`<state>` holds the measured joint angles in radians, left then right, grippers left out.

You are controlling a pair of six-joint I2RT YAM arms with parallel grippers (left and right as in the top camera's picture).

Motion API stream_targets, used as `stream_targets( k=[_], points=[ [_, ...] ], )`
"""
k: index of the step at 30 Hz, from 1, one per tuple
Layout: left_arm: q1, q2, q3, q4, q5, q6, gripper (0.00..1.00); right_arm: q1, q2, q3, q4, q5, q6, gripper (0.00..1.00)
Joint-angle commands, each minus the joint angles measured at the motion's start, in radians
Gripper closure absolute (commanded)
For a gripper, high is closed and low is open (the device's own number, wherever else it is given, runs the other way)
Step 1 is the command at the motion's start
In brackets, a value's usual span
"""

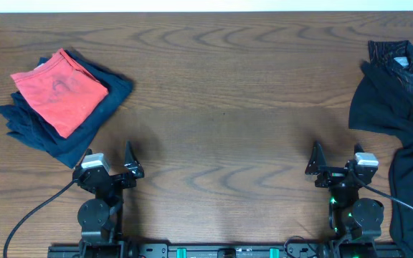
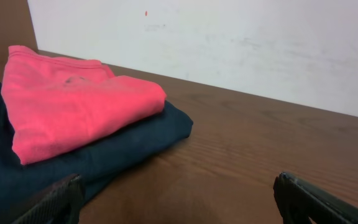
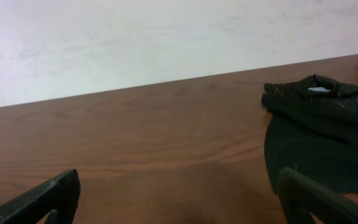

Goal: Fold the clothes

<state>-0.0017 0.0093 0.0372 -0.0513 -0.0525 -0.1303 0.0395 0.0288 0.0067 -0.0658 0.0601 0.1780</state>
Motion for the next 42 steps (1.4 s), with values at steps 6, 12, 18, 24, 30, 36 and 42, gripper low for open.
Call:
stream_targets(
  k=[6, 12, 18, 24, 30, 36, 42],
  points=[
    [0.001, -0.005, -0.033, -0.014, -0.009, 0.002, 0.02, -0.007, -0.002, 0.000, -0.005, 0.003, -0.008, 0.01],
    [0.001, -0.005, -0.033, -0.014, -0.009, 0.002, 0.02, -0.007, -0.002, 0.000, -0.005, 0.003, -0.008, 0.01],
    [0.000, -0.005, -0.033, -0.014, -0.008, 0.002, 0.02, -0.007, -0.002, 0.000, -0.003, 0.002, -0.007, 0.01],
    [0.000, -0.005, -0.033, -0.014, -0.008, 0.002, 0.02, -0.006, -0.002, 0.000, -0.009, -0.068, -0.007, 0.01],
    [0.000, -0.005, -0.023, -0.019, 0.034, -0.009, 0.02, -0.007, -0.002, 0.013, -0.035, -0.090, 0.004, 0.01],
    [0.000, 0.033, 0.071, -0.142, 0.071, -0.010, 0.02, -0.007, 0.005, 0.097, -0.198, -0.059, 0.013, 0.01],
    [0.000, 0.198, 0.278, -0.325, 0.126, -0.013, 0.02, -0.007, 0.130, 0.283, -0.367, -0.038, 0.065, 0.01]
  ],
)
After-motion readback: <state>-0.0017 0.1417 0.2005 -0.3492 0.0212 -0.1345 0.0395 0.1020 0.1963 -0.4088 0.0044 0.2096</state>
